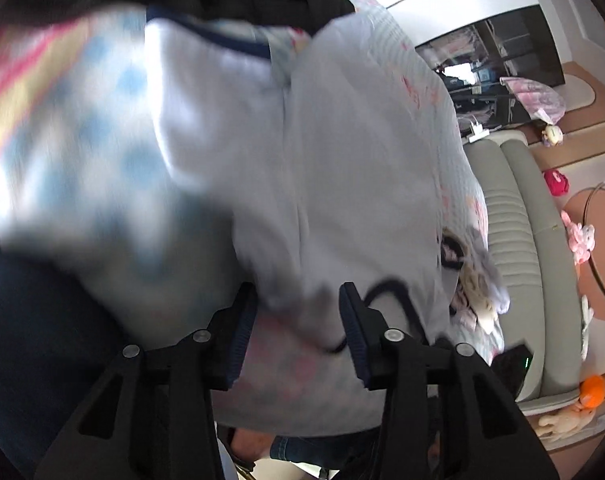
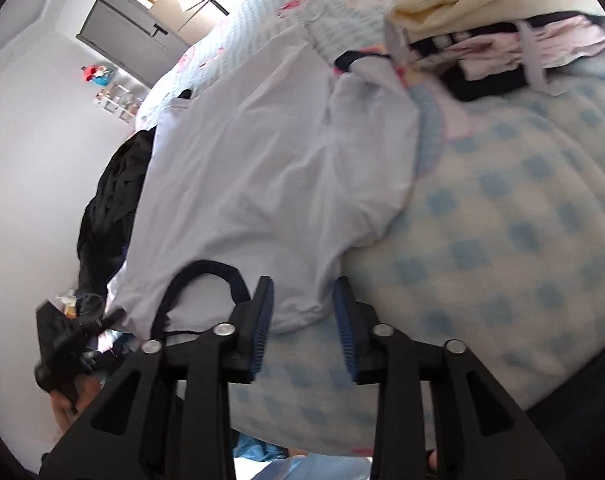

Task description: Fold clothes

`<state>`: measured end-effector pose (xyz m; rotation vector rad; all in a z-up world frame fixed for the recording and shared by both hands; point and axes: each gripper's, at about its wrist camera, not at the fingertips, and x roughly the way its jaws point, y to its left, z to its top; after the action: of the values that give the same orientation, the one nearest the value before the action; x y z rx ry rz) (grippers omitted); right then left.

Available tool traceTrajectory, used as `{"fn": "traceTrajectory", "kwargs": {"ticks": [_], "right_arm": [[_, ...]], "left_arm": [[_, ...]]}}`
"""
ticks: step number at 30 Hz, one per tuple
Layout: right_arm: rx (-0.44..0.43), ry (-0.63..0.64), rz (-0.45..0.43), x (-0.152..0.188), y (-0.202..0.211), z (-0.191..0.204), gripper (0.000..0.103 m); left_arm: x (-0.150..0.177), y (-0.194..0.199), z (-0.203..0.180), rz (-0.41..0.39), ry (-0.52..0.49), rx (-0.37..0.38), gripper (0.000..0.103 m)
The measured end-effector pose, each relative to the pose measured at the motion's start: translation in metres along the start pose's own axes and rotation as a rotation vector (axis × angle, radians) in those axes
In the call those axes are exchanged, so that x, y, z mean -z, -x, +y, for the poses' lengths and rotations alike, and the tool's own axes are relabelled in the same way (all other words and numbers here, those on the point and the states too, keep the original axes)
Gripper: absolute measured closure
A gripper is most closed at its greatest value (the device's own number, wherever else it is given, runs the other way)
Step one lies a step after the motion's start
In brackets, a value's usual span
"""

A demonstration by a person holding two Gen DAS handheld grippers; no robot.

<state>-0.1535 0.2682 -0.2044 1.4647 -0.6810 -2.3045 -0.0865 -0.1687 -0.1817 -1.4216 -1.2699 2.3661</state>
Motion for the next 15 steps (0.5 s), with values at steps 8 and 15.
{"fn": "traceTrajectory", "kwargs": {"ticks": [8, 15], "right_arm": [[0.099, 0.028, 0.004, -0.006, -0.026, 0.034, 0.06], [0.071, 0.106, -0.078, 0.002, 0.023, 0.061, 0.098]], "left_arm": [[0.01, -0.035, -0.029, 0.03, -0.026, 0.046, 0.087], [-0.006, 0.008, -0.08, 0.027, -0.223, 0.049, 0.096]]}}
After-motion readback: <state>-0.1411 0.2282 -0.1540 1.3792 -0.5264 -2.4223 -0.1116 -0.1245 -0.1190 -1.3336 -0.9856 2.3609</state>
